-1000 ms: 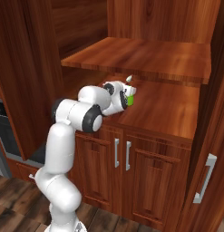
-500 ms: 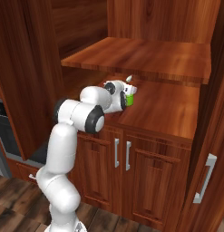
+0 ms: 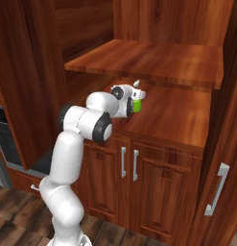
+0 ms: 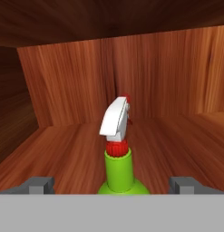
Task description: Move the cutting board and knife to the sink. Then move spray from the cabinet to the counter.
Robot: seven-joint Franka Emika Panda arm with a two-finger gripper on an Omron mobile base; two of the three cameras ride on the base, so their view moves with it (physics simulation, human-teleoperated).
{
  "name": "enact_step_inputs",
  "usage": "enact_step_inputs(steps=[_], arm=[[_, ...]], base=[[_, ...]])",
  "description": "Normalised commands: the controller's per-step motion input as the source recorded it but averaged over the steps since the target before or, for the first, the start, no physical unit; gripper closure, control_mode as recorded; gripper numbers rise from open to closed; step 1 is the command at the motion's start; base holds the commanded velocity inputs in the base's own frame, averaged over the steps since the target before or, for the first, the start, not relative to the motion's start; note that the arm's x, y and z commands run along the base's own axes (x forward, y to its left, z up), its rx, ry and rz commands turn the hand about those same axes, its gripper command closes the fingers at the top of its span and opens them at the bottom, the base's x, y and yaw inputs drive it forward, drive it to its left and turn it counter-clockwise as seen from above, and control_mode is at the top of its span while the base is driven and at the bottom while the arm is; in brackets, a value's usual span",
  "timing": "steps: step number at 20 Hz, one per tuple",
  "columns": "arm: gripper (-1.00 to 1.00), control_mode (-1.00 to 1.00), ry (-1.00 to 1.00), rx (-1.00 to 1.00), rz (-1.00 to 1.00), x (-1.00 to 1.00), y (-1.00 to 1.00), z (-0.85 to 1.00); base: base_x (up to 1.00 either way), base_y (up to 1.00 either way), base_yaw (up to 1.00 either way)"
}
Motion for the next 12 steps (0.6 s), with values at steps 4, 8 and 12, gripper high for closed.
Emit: enact_step_inputs(steps=[4,8,12], arm=[[-1.00,-1.00,0.00,0.00,0.00,0.05,0.00,0.00],[-1.00,-1.00,0.00,0.00,0.00,0.05,0.00,0.00],[-1.00,-1.00,0.00,0.00,0.00,0.05,0.00,0.00]], base=[[0.00,0.00,0.00],[0.00,0.00,0.00],[0.00,0.00,0.00]])
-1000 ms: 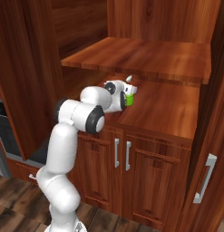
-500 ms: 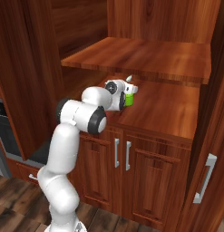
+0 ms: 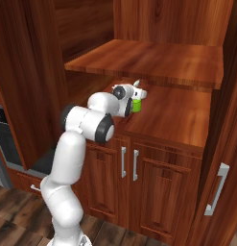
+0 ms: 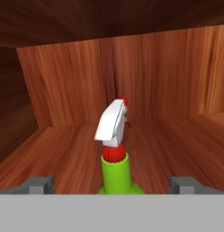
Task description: Move the cutting board and knife to the sink. Then move spray from the cabinet to the counter.
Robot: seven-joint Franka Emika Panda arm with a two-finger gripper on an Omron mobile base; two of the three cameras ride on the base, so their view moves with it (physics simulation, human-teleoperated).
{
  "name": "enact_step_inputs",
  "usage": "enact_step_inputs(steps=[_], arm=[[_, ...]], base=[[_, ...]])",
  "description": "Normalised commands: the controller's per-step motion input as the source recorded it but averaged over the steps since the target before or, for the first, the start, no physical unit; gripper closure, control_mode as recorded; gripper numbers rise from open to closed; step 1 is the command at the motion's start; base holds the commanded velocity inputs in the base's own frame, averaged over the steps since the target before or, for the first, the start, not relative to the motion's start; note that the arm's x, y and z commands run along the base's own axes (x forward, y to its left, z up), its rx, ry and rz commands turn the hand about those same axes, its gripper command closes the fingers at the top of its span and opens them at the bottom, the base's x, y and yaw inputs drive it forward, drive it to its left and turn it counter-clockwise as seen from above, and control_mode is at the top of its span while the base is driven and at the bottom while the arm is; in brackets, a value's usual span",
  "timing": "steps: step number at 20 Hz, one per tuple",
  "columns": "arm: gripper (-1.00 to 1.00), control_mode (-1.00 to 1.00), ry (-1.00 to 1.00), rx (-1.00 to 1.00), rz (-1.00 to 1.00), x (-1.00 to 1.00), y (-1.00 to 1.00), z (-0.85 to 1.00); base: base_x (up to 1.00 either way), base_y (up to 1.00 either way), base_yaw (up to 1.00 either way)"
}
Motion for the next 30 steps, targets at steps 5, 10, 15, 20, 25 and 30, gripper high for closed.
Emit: enact_step_inputs(steps=[5,10,15,20,25,30], arm=[[-1.00,-1.00,0.00,0.00,0.00,0.08,0.00,-0.02],[-1.00,-1.00,0.00,0.00,0.00,0.07,0.00,-0.01],[-1.00,-1.00,0.00,0.00,0.00,0.08,0.00,-0.03],[-1.00,-1.00,0.00,0.00,0.00,0.07,0.00,-0.03],[-1.00,-1.00,0.00,0.00,0.00,0.10,0.00,-0.03],[-1.00,-1.00,0.00,0.00,0.00,0.10,0.00,-0.02]], base=[[0.00,0.00,0.00],[0.00,0.00,0.00],[0.00,0.00,0.00],[0.00,0.00,0.00],[0.00,0.00,0.00],[0.00,0.00,0.00]])
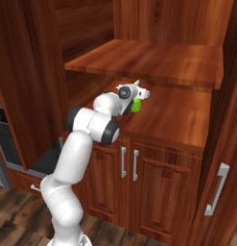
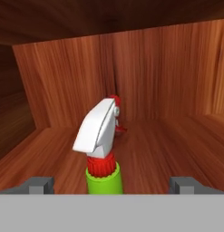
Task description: Move the cutting board and knife to the sink. Then move spray from the cabinet to the counter.
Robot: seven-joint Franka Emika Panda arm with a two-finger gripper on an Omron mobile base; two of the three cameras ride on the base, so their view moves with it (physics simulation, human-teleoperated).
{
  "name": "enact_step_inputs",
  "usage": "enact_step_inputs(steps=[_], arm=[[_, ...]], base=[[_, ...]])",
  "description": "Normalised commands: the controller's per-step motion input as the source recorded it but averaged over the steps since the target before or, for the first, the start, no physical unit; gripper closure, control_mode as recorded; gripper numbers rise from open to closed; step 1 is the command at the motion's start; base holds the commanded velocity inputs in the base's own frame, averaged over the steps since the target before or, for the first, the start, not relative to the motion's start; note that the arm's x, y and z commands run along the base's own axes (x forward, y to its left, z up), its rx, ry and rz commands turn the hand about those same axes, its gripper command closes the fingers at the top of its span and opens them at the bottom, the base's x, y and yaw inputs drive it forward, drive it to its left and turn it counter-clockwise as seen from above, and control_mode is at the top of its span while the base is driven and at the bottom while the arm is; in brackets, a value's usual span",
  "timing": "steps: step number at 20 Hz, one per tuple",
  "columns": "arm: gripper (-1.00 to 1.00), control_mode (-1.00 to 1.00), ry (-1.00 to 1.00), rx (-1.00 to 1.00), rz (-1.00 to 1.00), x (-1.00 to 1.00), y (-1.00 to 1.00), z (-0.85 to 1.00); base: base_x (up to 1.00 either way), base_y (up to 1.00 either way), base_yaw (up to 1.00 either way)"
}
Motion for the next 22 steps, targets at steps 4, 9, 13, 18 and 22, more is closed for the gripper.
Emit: enact_step_inputs(steps=[4,9,13,18,22], arm=[[-1.00,-1.00,0.00,0.00,0.00,0.13,0.00,-0.01],[-1.00,-1.00,0.00,-0.02,0.00,0.11,0.00,-0.02],[-1.00,-1.00,0.00,-0.02,0.00,0.14,0.04,0.00],[-1.00,-1.00,0.00,-0.03,0.00,0.14,0.04,-0.01],[-1.00,-1.00,0.01,-0.06,0.00,0.10,0.18,-0.03]], base=[[0.00,0.00,0.00],[0.00,0.00,0.00],[0.00,0.00,0.00],[0.00,0.00,0.00],[0.00,0.00,0.00]])
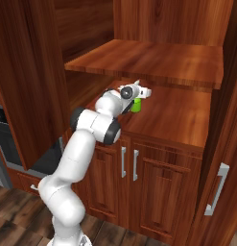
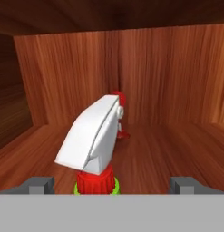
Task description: Move the cutting board and knife to the sink. Then move spray from the cabinet to the counter.
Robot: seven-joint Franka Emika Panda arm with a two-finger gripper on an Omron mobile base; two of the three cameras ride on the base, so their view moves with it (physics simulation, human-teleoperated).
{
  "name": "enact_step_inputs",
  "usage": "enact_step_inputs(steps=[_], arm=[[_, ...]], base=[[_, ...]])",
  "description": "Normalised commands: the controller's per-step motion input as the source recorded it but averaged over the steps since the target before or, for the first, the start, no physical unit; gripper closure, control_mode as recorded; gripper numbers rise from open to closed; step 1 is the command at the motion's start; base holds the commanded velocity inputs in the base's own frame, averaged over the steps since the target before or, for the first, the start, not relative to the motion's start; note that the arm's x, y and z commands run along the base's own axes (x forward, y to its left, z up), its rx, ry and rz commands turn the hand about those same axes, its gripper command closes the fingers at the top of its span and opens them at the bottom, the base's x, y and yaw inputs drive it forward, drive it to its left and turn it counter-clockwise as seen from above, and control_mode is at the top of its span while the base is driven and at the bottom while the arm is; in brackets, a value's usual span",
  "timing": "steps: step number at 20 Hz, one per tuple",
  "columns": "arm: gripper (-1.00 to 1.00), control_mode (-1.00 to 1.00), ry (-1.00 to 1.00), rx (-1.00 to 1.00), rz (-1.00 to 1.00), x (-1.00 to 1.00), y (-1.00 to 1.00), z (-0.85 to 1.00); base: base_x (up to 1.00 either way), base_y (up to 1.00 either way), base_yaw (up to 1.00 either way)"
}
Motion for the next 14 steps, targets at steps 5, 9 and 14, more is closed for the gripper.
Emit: enact_step_inputs(steps=[5,9,14], arm=[[-1.00,-1.00,0.03,-0.07,0.00,0.07,0.23,0.00],[-1.00,-1.00,0.00,-0.02,0.00,0.11,0.11,0.00],[-1.00,-1.00,0.00,0.00,0.00,0.19,0.00,0.00]], base=[[0.00,0.00,0.00],[0.00,0.00,0.00],[0.00,0.00,0.00]])
